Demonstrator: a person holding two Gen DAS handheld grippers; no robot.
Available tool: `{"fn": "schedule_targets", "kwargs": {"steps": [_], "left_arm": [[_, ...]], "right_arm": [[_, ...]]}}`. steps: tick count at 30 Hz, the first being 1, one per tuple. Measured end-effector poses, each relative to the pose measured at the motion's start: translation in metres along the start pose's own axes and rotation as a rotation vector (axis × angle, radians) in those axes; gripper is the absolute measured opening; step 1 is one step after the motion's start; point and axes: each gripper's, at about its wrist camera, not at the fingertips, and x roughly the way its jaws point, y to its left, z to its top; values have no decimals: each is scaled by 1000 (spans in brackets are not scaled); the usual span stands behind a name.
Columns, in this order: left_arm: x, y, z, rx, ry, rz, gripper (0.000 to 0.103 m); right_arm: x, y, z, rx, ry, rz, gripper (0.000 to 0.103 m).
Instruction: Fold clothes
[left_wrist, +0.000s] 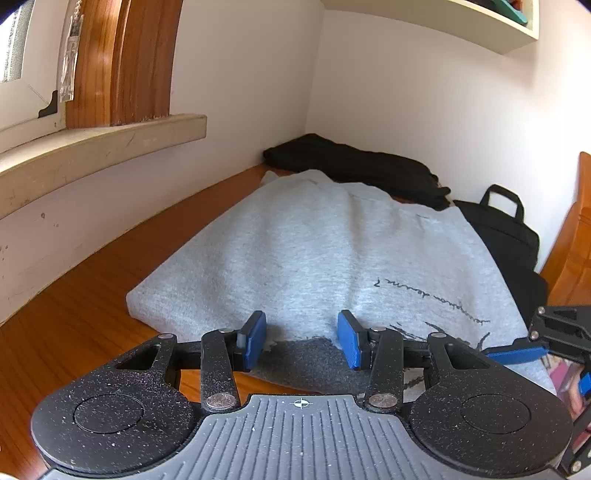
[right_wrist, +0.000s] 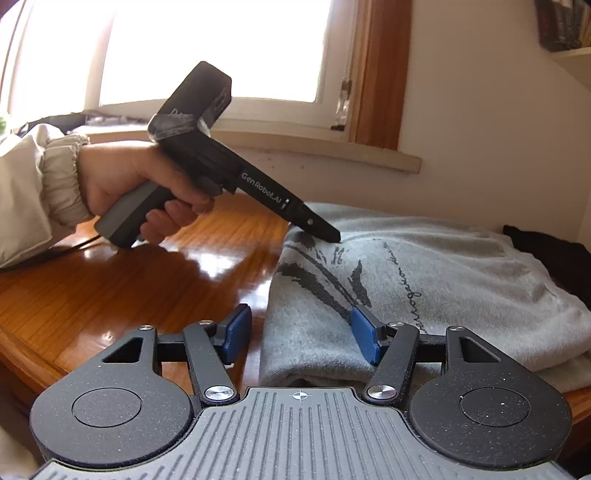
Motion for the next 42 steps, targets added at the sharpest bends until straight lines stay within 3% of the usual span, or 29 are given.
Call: {"fn": "schedule_targets", "kwargs": {"steps": [1, 3, 7, 9, 10, 13, 19, 26, 27, 28, 29, 30, 33, 37, 42], "left_arm": [[0, 1, 0, -8, -1, -2, 48], [-2, 4, 0, -36, -8, 2, 48], [-14, 10, -5, -165, -36, 19, 48], [-23, 12, -7, -229, -51, 37, 59], [-27, 14, -9, -267, -57, 51, 68], [-34, 20, -14, -387, -65, 59, 71], [-24, 37, -13, -668, -83, -30, 78], [-1, 42, -11, -888, -160, -85, 78], [2, 43, -12, -921, -173, -96, 76], [6, 45, -12, -953, -186, -107, 65], [6, 46, -8, -958, -199, -112, 55], [5, 45, -1, -940, -212, -112, 36], [-4, 42, 23, -880, -255, -110, 18], [-39, 17, 72, -776, -352, -95, 15], [-93, -18, 146, -661, -444, -118, 15]], "right_arm": [[0, 2, -1, -9, -8, -8, 57], [-1, 3, -2, -31, -22, -24, 34], [-4, 3, 1, -96, -44, -51, 21], [-6, 3, 2, -128, -54, -64, 14], [-6, 3, 2, -145, -60, -71, 14], [-14, -5, 16, -158, -91, -88, 13], [-22, -26, 45, -178, -147, -122, 13], [-27, -43, 67, -183, -193, -159, 13], [-28, -46, 70, -184, -195, -159, 12], [-28, -49, 71, -186, -198, -163, 12], [-29, -52, 74, -184, -201, -165, 12], [-30, -55, 77, -182, -204, -167, 12], [-35, -66, 90, -178, -227, -171, 12], [-57, -80, 122, -188, -296, -188, 12], [-109, -109, 180, -106, -423, -158, 12]]}}
